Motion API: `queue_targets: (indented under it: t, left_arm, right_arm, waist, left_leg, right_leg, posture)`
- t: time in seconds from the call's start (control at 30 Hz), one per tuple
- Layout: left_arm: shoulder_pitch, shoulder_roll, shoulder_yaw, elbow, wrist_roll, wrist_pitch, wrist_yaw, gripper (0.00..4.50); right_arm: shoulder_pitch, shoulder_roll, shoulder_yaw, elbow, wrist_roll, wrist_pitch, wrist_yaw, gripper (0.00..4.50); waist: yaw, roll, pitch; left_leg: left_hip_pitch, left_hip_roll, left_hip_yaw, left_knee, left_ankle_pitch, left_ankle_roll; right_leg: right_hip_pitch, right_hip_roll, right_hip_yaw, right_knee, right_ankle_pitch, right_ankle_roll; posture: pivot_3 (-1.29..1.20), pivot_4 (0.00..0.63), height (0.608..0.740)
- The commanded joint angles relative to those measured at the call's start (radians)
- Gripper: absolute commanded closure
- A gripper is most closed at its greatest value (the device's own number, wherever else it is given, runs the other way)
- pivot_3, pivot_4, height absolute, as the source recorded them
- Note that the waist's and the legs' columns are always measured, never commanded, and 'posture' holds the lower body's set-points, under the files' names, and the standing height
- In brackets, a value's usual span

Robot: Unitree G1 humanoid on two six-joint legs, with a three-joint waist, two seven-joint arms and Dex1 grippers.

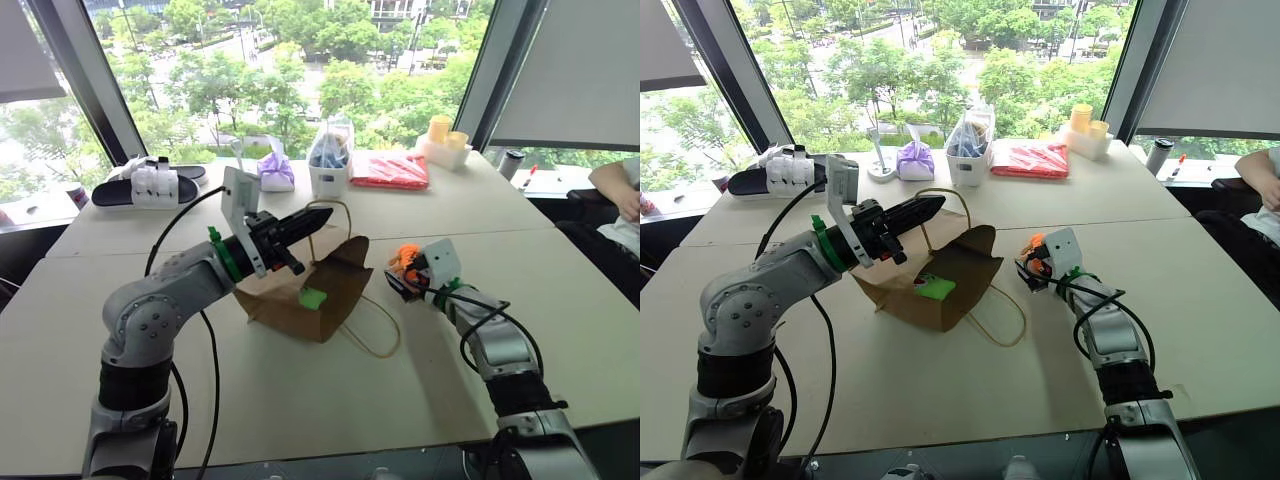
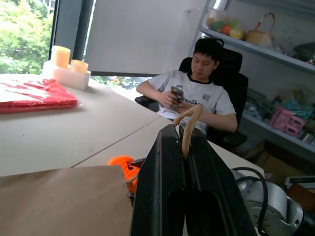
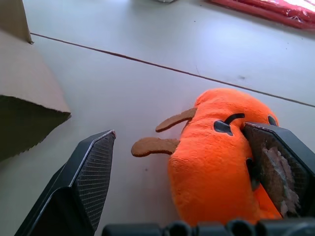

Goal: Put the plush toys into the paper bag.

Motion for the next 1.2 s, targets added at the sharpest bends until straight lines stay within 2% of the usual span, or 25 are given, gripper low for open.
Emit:
queue_targets:
  t: [0.03, 0.13, 0.27, 0.33, 0.5, 0.73, 0.9, 1.07, 1.2]
  left_arm:
    - [0.015, 0.011, 0.012, -0.051, 0.002, -0.022, -0.004, 4.5]
    - [0.034, 0.02, 0.02, -0.059, -0.001, -0.024, -0.008, 4.5]
    - [0.051, 0.036, 0.032, -0.054, -0.002, -0.029, -0.022, 4.5]
    - [0.055, 0.043, 0.032, -0.048, 0.001, -0.034, -0.033, 4.5]
    - [0.054, 0.053, 0.027, -0.03, 0.009, -0.045, -0.056, 4.5]
    - [0.059, 0.072, 0.033, -0.023, 0.016, -0.05, -0.078, 4.5]
    - [0.059, 0.07, 0.03, -0.026, 0.01, -0.047, -0.071, 4.5]
    - [0.048, 0.06, 0.026, -0.017, 0.014, -0.054, -0.066, 4.5]
    - [0.03, 0.041, 0.015, -0.017, 0.028, -0.064, -0.053, 4.5]
  right_arm:
    - [-0.043, 0.014, 0.006, 0.07, -0.033, -0.048, -0.04, 0.3]
    - [-0.059, 0.002, 0.023, 0.112, -0.073, -0.079, -0.064, 1.36]
    - [-0.058, -0.021, 0.026, 0.137, -0.119, -0.127, -0.107, 3.56]
    - [-0.048, -0.031, 0.023, 0.125, -0.132, -0.135, -0.118, 4.43]
    - [0.001, -0.038, 0.001, -0.035, -0.088, -0.084, -0.075, 4.48]
    - [0.157, -0.065, -0.02, -0.61, 0.115, 0.216, 0.091, 4.48]
    - [0.207, -0.069, -0.007, -0.846, 0.239, 0.414, 0.132, 4.48]
    - [0.217, -0.041, 0.037, -0.934, 0.314, 0.499, 0.136, 4.48]
    - [0.186, 0.001, 0.125, -0.854, 0.263, 0.455, 0.105, 4.48]
  waist:
    - [0.001, 0.0, 0.0]
    - [0.0, 0.0, 0.0]
    - [0.0, 0.0, 0.0]
    - [0.0, 0.0, 0.0]
    - [0.004, 0.0, 0.0]
    - [0.001, 0.0, 0.0]
    - [0.005, 0.0, 0.0]
    - [0.006, 0.0, 0.0]
    - [0.003, 0.0, 0.0]
  left_leg:
    - [0.0, 0.0, 0.0, 0.0, 0.0, 0.0]
    - [0.0, 0.0, 0.0, 0.0, 0.0, 0.0]
    - [0.0, 0.0, 0.0, 0.0, 0.0, 0.0]
    - [0.0, 0.0, 0.0, 0.0, 0.0, 0.0]
    - [0.0, 0.0, 0.0, 0.0, 0.0, 0.0]
    - [-0.001, 0.0, -0.001, 0.0, 0.0, 0.001]
    - [-0.001, 0.0, -0.002, 0.0, -0.003, 0.004]
    - [-0.001, 0.0, -0.002, 0.0, -0.003, 0.005]
    - [0.0, 0.0, -0.002, 0.0, -0.003, 0.005]
  right_leg:
    - [0.0, 0.0, 0.0, 0.0, 0.0, 0.0]
    - [0.0, 0.0, 0.0, 0.0, 0.0, 0.0]
    - [0.0, 0.0, 0.0, 0.0, 0.0, 0.0]
    - [0.0, 0.0, 0.0, 0.0, 0.0, 0.0]
    - [0.0, 0.0, 0.0, 0.0, 0.0, 0.0]
    - [0.0, 0.0, 0.0, -0.001, 0.0, 0.0]
    - [0.0, 0.0, 0.0, -0.001, 0.0, 0.0]
    - [0.001, 0.0, 0.0, -0.001, 0.0, 0.0]
    - [0.0, 0.0, -0.001, -0.001, 0.0, 0.0]
  posture:
    - [0.0, 0.15, 0.74]
    - [0.0, 0.15, 0.74]
    - [0.0, 0.15, 0.74]
    - [0.0, 0.15, 0.74]
    - [0.0, 0.15, 0.74]
    - [0.0, 0.15, 0.74]
    - [0.0, 0.15, 0.74]
    - [0.0, 0.15, 0.74]
    - [0.0, 0.15, 0.74]
